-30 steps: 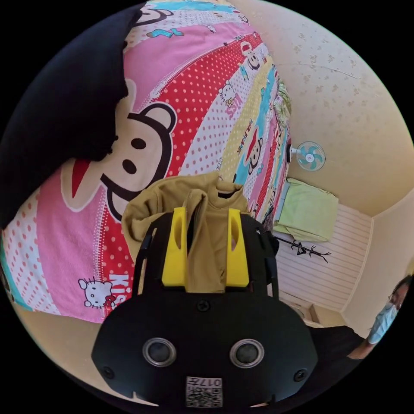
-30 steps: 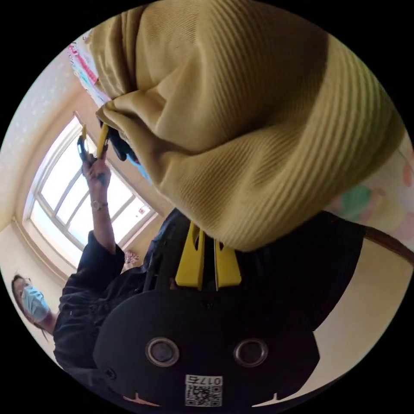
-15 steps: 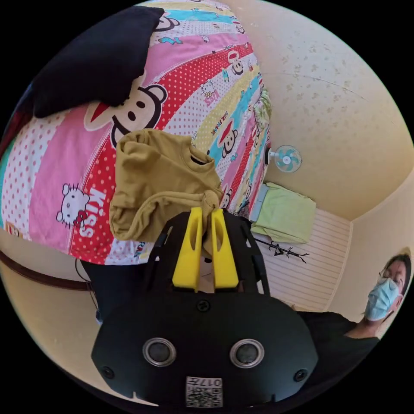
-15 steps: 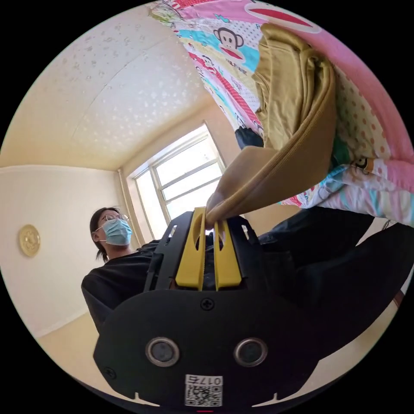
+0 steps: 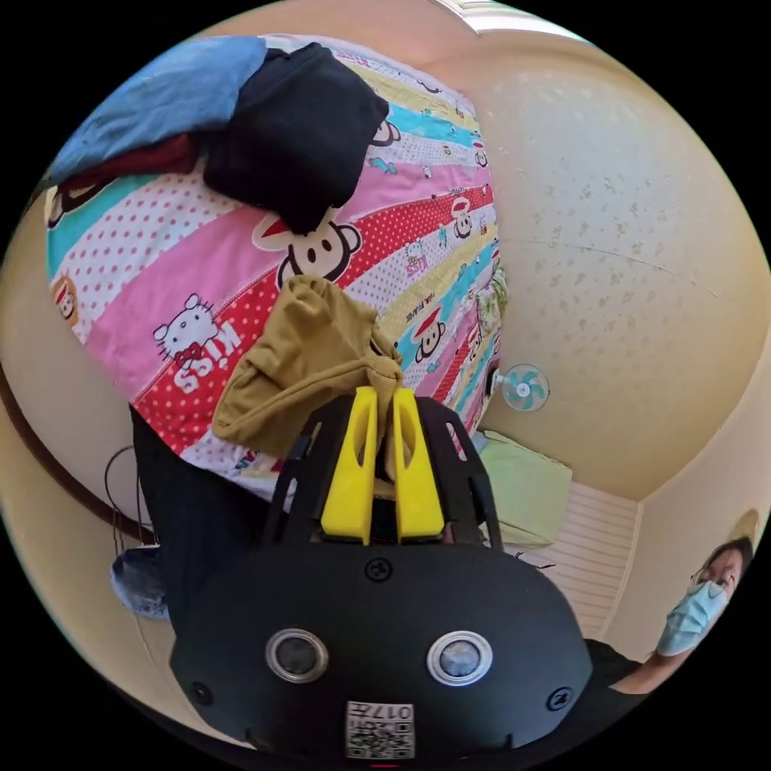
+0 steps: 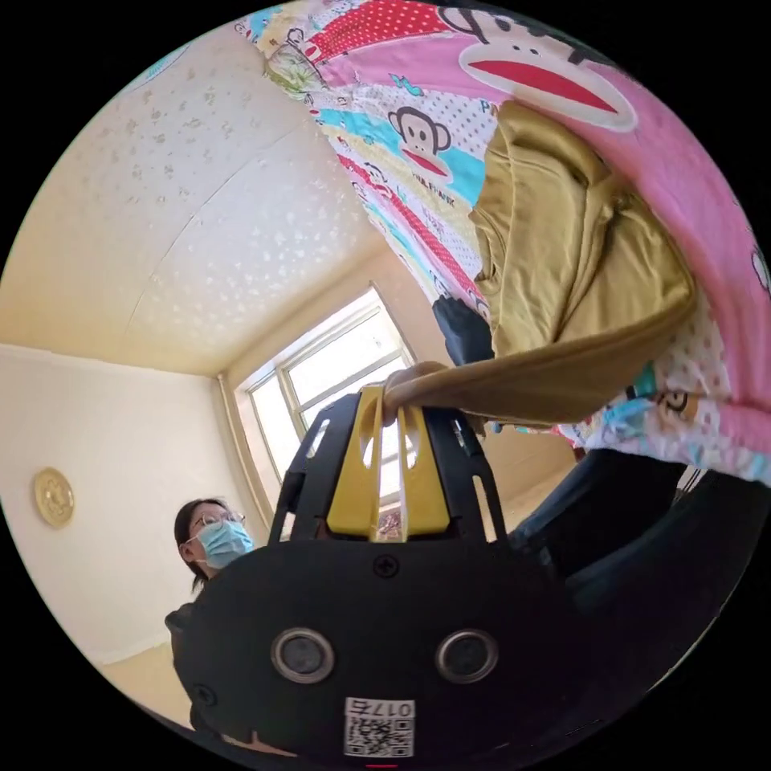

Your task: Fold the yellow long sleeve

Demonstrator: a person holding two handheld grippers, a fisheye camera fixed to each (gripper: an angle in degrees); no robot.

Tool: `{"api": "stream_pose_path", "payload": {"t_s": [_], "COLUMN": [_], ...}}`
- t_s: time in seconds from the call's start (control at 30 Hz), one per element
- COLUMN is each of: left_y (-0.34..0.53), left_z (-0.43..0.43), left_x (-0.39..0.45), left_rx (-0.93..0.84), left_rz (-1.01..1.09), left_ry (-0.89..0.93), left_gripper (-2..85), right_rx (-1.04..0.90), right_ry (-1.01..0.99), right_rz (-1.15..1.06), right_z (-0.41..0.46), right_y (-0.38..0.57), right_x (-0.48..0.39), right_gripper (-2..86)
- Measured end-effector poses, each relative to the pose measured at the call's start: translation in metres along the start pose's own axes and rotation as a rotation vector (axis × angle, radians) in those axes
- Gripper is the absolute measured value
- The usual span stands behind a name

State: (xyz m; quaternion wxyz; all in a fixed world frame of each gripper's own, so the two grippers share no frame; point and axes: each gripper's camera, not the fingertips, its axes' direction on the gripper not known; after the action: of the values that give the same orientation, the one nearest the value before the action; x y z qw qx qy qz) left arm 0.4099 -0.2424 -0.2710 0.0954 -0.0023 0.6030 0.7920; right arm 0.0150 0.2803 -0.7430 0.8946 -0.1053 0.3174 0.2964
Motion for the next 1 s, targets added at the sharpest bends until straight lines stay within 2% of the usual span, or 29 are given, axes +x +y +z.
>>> {"api": "stream_pose_path", "payload": {"t_s": [0.07,0.17,0.23,0.3,0.37,0.5,0.57,0.7,0.83,0.93,1.0], "left_y": [-0.059,-0.109,-0.119,-0.117,-0.102,-0.082,-0.073,-0.074,-0.077,-0.066,-0.059], "left_z": [0.042,0.079,0.091,0.099,0.11,0.14,0.162,0.172,0.139,0.123,0.124], "left_x": [0.014,0.007,-0.007,-0.019,-0.037,-0.076,-0.096,-0.102,-0.094,-0.12,-0.146], "left_rx": [0.0,-0.012,-0.043,-0.07,-0.118,-0.256,-0.358,-0.387,-0.364,-0.375,-0.373], "left_rz": [0.078,0.054,0.037,0.075,0.139,0.155,0.158,0.191,0.261,0.193,0.115], "left_ry": [-0.077,-0.275,-0.254,-0.252,-0.357,-0.463,-0.519,-0.568,-0.383,-0.311,-0.305], "left_gripper": [6.9,13.4,13.8,13.9,14.5,14.8,13.4,5.8,2.6,2.6,3.3], "right_rx": [0.041,0.085,0.033,-0.009,-0.043,-0.029,-0.058,-0.123,-0.072,-0.056,-0.115], "right_ry": [0.106,0.466,0.593,0.688,0.821,1.111,1.138,1.13,1.079,1.214,1.334], "right_rz": [-0.077,-0.171,-0.171,-0.291,-0.341,-0.305,-0.26,-0.145,-0.183,-0.202,-0.218], "right_z": [0.017,0.05,0.073,0.098,0.111,0.114,0.112,0.115,0.107,0.1,0.103], "right_y": [-0.035,-0.085,-0.102,-0.101,-0.094,-0.081,-0.079,-0.066,-0.046,-0.029,-0.023], "right_x": [-0.014,-0.035,-0.038,-0.046,-0.041,0.0,0.023,0.061,0.044,0.032,0.039], "right_gripper": [3.3,9.1,11.8,12.4,12.4,12.9,12.4,5.0,1.5,0.9,0.9]}}
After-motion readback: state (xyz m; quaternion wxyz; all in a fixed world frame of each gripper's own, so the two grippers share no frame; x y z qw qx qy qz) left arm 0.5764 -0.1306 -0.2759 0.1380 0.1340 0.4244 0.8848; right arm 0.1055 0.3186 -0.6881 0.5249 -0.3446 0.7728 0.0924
